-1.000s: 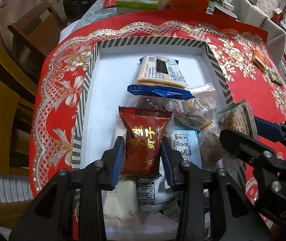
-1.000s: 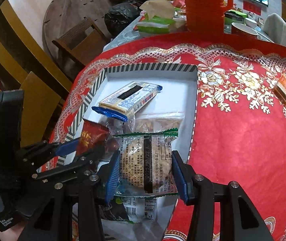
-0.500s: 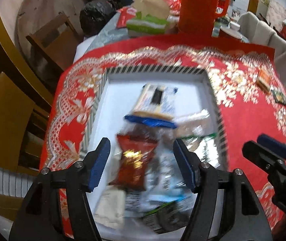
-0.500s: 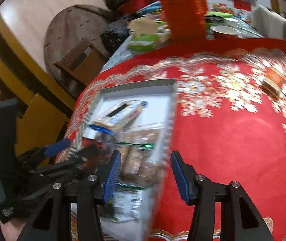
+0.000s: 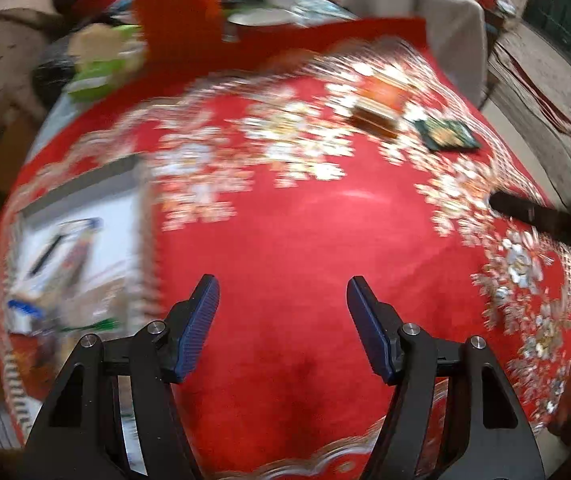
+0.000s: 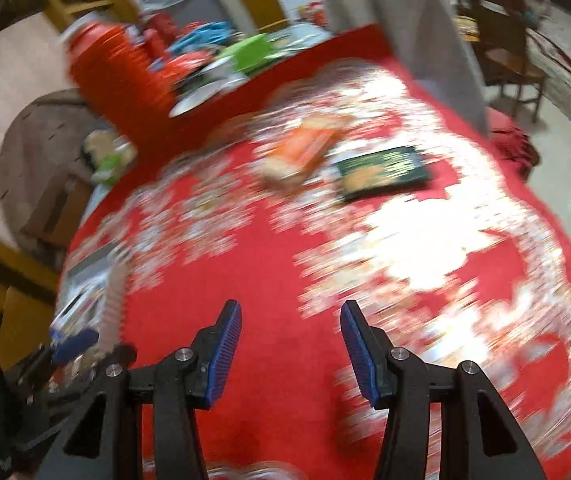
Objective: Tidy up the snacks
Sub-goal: 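Grasp the orange cracker pack with the left gripper while the right gripper grasps the green packet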
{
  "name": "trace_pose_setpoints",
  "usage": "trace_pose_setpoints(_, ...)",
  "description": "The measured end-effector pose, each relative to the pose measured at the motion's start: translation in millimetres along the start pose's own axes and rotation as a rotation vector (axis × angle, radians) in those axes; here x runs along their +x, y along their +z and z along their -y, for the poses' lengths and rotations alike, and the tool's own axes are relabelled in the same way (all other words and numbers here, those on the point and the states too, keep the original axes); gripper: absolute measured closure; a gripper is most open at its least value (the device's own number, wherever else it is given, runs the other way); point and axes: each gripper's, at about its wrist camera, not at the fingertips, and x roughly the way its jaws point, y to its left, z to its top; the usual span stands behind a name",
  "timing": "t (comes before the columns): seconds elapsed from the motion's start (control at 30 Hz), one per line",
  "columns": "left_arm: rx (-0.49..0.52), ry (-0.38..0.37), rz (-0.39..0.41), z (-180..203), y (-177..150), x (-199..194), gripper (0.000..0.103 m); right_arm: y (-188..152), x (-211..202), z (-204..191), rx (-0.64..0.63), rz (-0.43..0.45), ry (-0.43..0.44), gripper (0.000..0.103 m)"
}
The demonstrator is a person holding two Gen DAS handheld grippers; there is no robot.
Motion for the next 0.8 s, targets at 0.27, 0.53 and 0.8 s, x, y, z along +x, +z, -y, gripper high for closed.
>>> trace_pose_setpoints(0.27,0.055,-0.037,-0.061,44.1,63.3,48.1,0.036,59.3,29.3,46.8,-0.021,-0.052,-0.006,0.053)
trace_pose_setpoints(0.53,0.221,-0.110,0.011,88.0,159.9,84.4,0.036,74.6,48.0,74.4,0.136,-0.063,0.035,0.052)
trace_pose_setpoints(0.8,0.258,-0.059,-0.041,102.4,195.8,139.6,0.033,62.2,48.4,87.8,0.169,-0.066,0.034,0.052)
